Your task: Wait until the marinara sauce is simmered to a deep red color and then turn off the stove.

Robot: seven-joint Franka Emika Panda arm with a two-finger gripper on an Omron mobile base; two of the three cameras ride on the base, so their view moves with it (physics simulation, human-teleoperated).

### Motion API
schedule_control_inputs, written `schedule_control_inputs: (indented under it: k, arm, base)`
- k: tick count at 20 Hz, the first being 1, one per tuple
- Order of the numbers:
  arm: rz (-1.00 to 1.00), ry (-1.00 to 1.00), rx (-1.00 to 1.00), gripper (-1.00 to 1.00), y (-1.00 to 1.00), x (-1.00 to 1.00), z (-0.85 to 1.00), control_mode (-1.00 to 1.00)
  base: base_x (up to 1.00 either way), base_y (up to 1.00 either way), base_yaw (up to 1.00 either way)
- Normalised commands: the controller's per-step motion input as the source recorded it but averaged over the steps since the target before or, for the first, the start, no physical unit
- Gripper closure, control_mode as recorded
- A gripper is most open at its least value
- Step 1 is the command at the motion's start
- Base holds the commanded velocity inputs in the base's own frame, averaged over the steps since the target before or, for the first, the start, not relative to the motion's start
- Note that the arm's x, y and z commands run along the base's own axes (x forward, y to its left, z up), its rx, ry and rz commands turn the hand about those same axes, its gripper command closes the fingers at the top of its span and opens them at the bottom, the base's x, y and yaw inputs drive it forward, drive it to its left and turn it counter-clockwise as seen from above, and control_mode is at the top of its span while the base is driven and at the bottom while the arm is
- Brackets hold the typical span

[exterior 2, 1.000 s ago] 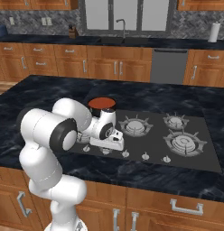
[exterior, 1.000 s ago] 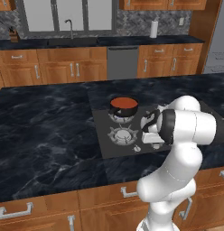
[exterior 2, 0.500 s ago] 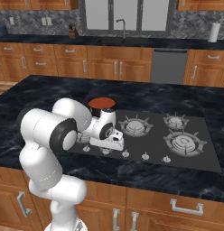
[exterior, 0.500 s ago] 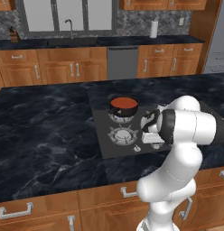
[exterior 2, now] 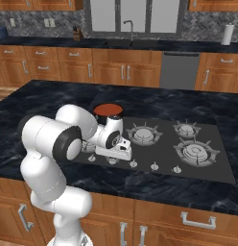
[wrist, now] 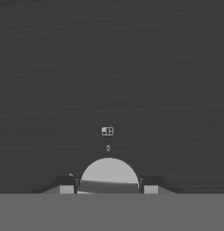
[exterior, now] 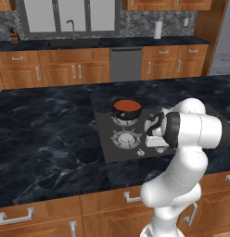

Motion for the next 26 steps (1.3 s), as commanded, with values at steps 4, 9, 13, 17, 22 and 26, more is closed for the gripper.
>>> schedule_control_inputs:
  k: [4, 9, 13, 17, 22, 26]
  arm:
    - [0.00, 0.00, 0.00, 1.00, 0.00, 0.00, 0.00, -1.00]
    - [0.00, 0.00, 0.00, 1.00, 0.00, 0.00, 0.00, -1.00]
    - [0.00, 0.00, 0.00, 1.00, 0.00, 0.00, 0.00, -1.00]
    - [0.00, 0.00, 0.00, 1.00, 0.00, 0.00, 0.00, -1.00]
    - [0.00, 0.00, 0.00, 1.00, 0.00, 0.00, 0.00, -1.00]
    - [0.00, 0.00, 0.00, 1.00, 0.00, 0.00, 0.00, -1.00]
  base:
    - [0.00, 0.00, 0.00]
    - [0.00, 0.00, 0.00]
    - [0.00, 0.00, 0.00]
    - [0.00, 0.00, 0.00]
    - [0.00, 0.00, 0.00]
    - [0.00, 0.00, 0.00]
